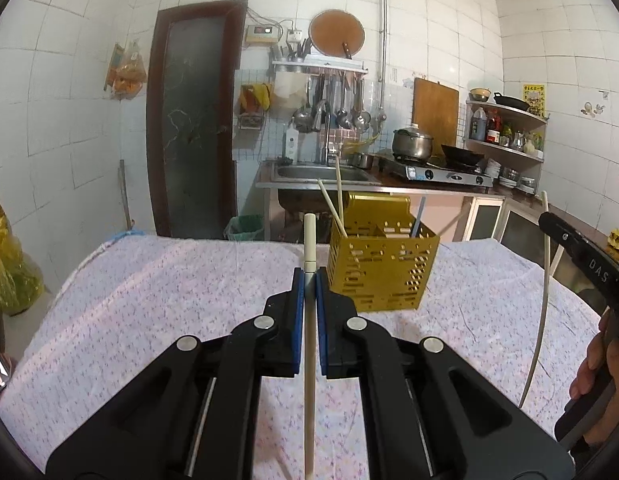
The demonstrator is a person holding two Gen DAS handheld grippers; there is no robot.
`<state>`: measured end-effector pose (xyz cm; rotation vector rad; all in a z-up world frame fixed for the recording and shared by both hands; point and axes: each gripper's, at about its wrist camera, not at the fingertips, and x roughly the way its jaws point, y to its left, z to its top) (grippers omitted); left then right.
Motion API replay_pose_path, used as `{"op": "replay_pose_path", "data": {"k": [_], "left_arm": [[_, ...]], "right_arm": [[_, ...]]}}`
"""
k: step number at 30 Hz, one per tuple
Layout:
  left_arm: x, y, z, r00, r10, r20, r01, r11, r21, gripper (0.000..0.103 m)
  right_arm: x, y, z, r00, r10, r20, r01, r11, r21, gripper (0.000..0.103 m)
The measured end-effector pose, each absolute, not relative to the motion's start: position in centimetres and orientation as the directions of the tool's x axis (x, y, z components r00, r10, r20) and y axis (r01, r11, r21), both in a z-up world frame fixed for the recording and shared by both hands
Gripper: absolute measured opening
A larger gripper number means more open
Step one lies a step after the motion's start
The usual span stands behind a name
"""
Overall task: Organize utensils
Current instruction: 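Lift both held chopsticks and carry them over the yellow holder, then open both tools to drop the chopsticks into the yellow holder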
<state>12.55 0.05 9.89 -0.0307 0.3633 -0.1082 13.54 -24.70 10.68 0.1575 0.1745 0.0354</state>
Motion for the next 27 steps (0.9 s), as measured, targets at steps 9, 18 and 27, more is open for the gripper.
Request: {"op": "replay_pose_path", "data": {"k": [9,18,27], "left_arm": [[15.8,-1.1,13.9,0.943,-0.154,-0.295,0.145,0.988,-0.052,0.004],[21.3,-4.3,20.2,0.967,-0.224,-0.121,0.216,0.973,-0.078,0.004],[28.9,-6.1,20.3,0.976,-0.217,-0.003,0.215,0.971,-0.104,0.004]], "right_arm": [[16.7,-24.9,13.1,0.992,0.061,-0.109,-0.039,0.981,0.192,0.006],[21.6,-24.7,18.9,0.996,0.055,0.069,-0.069,0.974,0.217,0.006],[28.5,-23.8,18.2,0.988,0.021,0.151,-0.058,0.968,0.244,0.006]]}}
